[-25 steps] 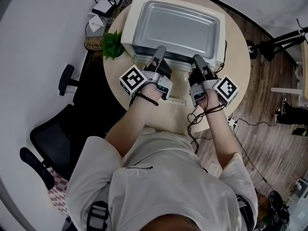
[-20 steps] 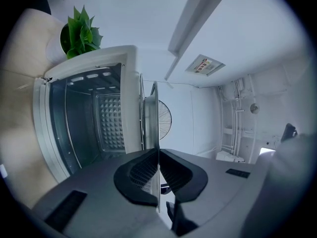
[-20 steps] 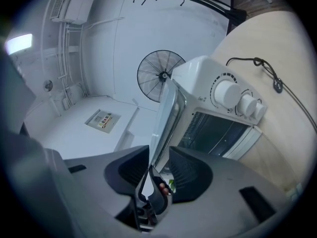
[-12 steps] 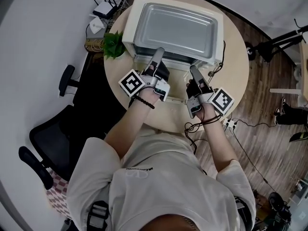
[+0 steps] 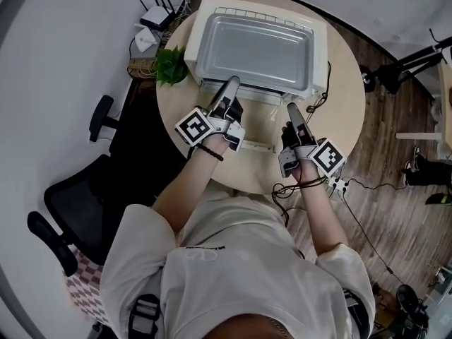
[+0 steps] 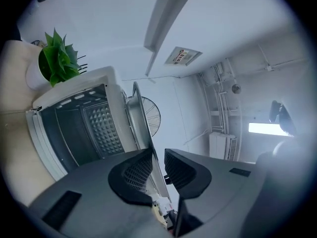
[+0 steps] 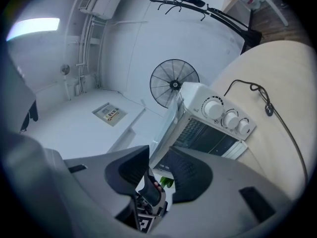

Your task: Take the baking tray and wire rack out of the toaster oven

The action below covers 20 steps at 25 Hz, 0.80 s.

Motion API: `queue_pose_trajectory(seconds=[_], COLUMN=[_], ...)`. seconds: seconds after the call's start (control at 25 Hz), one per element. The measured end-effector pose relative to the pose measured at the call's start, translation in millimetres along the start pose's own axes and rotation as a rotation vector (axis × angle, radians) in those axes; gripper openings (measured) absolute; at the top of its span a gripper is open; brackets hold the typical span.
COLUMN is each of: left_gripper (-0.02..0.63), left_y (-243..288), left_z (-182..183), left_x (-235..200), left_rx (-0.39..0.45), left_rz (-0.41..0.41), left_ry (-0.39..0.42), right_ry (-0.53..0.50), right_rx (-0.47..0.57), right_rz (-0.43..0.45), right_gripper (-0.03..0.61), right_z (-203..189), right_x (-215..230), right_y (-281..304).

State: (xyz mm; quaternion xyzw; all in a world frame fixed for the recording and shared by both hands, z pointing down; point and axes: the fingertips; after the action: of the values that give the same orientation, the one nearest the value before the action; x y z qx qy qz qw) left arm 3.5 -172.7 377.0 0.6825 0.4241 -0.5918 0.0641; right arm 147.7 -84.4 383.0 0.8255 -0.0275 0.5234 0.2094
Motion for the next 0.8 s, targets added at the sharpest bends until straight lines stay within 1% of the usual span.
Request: queue_pose_trajectory(seconds=[0.16, 0.32, 0.36, 0.4, 0.48, 0.52, 0.6, 0.64, 0.68, 0.72, 0.76, 0.8], left_gripper=[0.080, 0.080, 0.080, 0.080, 0.080, 0.080, 0.080, 0.080, 0.072, 0.043, 0.008, 0.003], left_y=[12.5, 1.9, -1.5, -4.4, -11.2, -15.1, -20.7, -23.2, -26.3, -30.0, -33.9, -37.6], left_z=[-1.2, -3.3, -3.7, -3.6, -3.0, -2.6, -3.2, -4.3, -5.4, -5.8, -5.4, -4.1], left_x=[-3.3, -1.3, 0.2, 1.4, 3.9, 5.4, 11.8, 17.6, 25.5, 35.5, 47.0, 59.3], left_rx=[-0.018, -0.028, -0.034, -0.051, -0.103, -0.130, -0.191, -0.236, -0.289, -0.341, -0.384, -0.412], left_rz=[0.016, 0.041, 0.046, 0.049, 0.056, 0.061, 0.066, 0.067, 0.069, 0.069, 0.066, 0.057], left_ry=[-0.018, -0.021, -0.006, 0.027, 0.126, 0.180, 0.307, 0.395, 0.506, 0.635, 0.763, 0.869], right_ry=[0.001, 0.008, -0.001, -0.009, -0.026, -0.046, -0.117, -0.161, -0.211, -0.268, -0.333, -0.404], right_rx=[0.006, 0.007, 0.010, 0.013, 0.024, 0.032, 0.052, 0.065, 0.084, 0.114, 0.154, 0.200], right_rz=[0.036, 0.031, 0.028, 0.027, 0.023, 0.015, 0.006, 0.009, 0.012, 0.012, 0.012, 0.008], right_gripper=[0.126, 0.126, 0.126, 0.126, 0.116, 0.097, 0.095, 0.095, 0.095, 0.095, 0.069, 0.024], right_z=[-2.9, -5.0, -4.1, -3.3, -2.5, -1.6, 1.8, 3.5, 5.6, 8.8, 13.4, 19.0], right_x=[-12.9, -11.9, -10.2, -9.0, -8.6, -7.9, -7.9, -9.9, -12.9, -16.4, -20.5, -25.3], right_y=[0.3, -2.9, -4.1, -5.1, -7.4, -9.4, -14.6, -17.6, -21.1, -25.7, -31.5, -38.7])
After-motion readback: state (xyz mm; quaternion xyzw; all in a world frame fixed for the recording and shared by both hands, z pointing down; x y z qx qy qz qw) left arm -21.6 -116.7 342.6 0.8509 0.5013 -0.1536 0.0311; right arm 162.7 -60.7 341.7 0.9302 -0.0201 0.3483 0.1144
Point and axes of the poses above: the fingertips, and each gripper's own axes: y forward along the fingers, x to its right, z out of its top, and after that the axes turned 13 degrees about -z, right-handed
